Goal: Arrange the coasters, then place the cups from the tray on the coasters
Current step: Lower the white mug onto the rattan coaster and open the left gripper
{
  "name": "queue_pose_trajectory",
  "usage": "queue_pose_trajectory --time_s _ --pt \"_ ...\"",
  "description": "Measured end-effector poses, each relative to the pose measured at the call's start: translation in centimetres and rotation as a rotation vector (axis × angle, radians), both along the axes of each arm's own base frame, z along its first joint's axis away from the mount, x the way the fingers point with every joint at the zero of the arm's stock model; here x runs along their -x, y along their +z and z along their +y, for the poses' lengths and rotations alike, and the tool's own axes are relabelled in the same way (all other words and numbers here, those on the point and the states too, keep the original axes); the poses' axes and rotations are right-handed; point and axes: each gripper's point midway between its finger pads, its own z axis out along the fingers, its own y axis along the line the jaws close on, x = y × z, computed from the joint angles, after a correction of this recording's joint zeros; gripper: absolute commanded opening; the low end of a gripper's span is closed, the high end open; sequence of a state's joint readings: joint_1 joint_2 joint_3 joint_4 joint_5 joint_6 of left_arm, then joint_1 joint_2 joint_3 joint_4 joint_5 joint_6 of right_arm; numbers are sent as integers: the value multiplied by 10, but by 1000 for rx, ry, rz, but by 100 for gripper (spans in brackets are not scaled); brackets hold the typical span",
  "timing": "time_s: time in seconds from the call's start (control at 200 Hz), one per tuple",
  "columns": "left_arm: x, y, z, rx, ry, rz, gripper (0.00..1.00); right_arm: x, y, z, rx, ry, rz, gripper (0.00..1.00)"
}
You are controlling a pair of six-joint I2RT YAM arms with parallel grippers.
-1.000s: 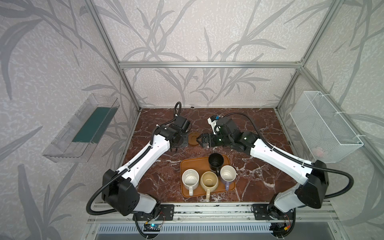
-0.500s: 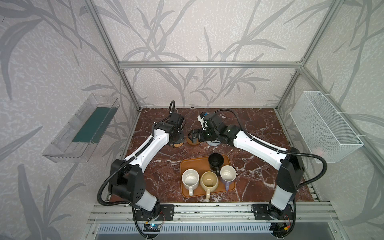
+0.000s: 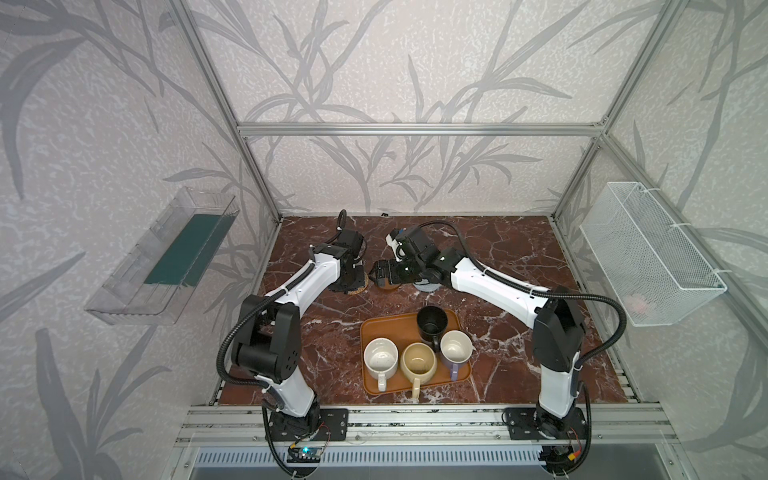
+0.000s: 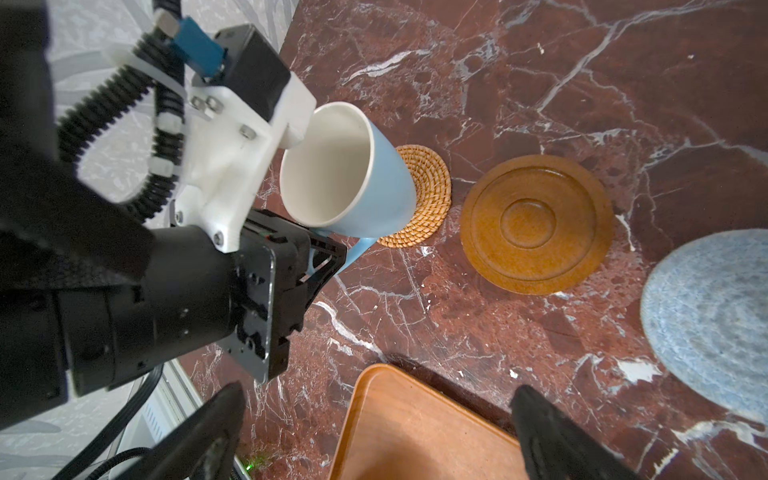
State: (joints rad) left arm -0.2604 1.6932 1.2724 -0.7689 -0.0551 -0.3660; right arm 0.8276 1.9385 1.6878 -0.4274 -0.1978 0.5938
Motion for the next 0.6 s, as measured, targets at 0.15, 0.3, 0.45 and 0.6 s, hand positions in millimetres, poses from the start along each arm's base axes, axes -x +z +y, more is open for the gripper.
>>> queue_pose_trajectory --time_s 0.15,0.3,0.45,0.6 --pt "-4 -1 3 -21 -9 -14 0 1 -3 0 4 4 8 99" --pt "-9 1 3 -27 -17 -33 0 0 -7 -2 6 3 16 99" --pt "-12 -3 3 -33 -20 -41 0 2 -19 -7 22 2 38 99" --pt "-9 -16 7 -52 -15 -21 0 3 -28 -12 38 -2 55 99"
